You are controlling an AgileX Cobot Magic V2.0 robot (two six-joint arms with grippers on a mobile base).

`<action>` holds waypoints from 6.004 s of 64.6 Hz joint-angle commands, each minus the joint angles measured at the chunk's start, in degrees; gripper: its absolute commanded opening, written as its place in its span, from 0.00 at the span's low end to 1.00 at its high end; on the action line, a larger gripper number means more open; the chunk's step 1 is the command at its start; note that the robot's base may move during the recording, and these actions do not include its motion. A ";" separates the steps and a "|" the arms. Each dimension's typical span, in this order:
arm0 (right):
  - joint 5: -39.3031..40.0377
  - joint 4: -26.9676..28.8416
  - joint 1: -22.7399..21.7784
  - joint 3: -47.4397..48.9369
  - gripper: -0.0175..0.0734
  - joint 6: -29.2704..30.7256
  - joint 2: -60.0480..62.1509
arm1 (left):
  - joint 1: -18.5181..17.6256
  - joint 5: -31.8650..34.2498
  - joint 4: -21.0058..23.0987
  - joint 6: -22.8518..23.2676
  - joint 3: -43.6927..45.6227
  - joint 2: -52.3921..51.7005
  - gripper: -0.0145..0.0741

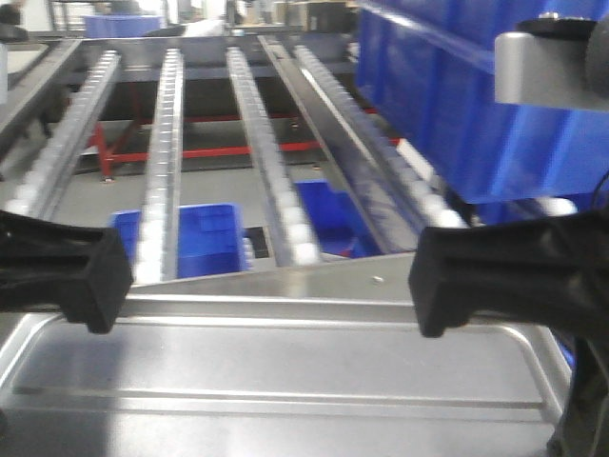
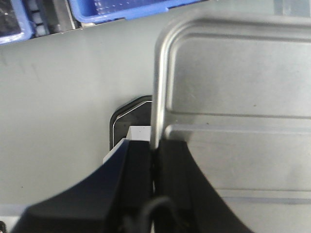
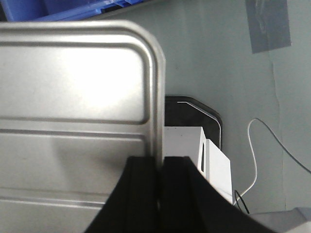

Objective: Grab silver tray and stack on right shelf
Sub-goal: 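Hold the tray in both grippers while the base drives to another shelf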

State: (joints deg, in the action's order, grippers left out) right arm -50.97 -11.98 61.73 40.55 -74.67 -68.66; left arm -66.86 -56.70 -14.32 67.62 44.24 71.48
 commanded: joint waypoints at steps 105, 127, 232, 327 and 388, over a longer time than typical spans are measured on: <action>0.19 -1.76 -0.03 1.28 0.26 0.13 1.33 | -0.46 -0.45 -1.14 0.64 1.26 -1.36 0.06; 0.19 -1.76 -0.03 1.28 0.26 0.13 1.33 | -0.46 -0.62 -1.14 0.64 1.26 -1.36 0.06; 0.13 -1.76 -0.03 1.28 0.26 0.13 1.33 | -0.46 -8.10 -1.14 0.64 1.26 -1.36 0.06; -2.45 -1.76 -0.03 1.28 0.26 0.13 1.33 | -0.24 -9.55 -1.45 0.64 1.26 -1.36 0.06; -2.45 -1.76 -0.03 1.28 0.26 0.13 1.33 | -0.24 -9.69 -1.56 0.64 1.26 -1.36 0.06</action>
State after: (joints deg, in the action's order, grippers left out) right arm -50.00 -11.55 61.83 40.55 -74.93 -68.66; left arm -67.00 -61.12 -13.44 67.97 44.25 71.35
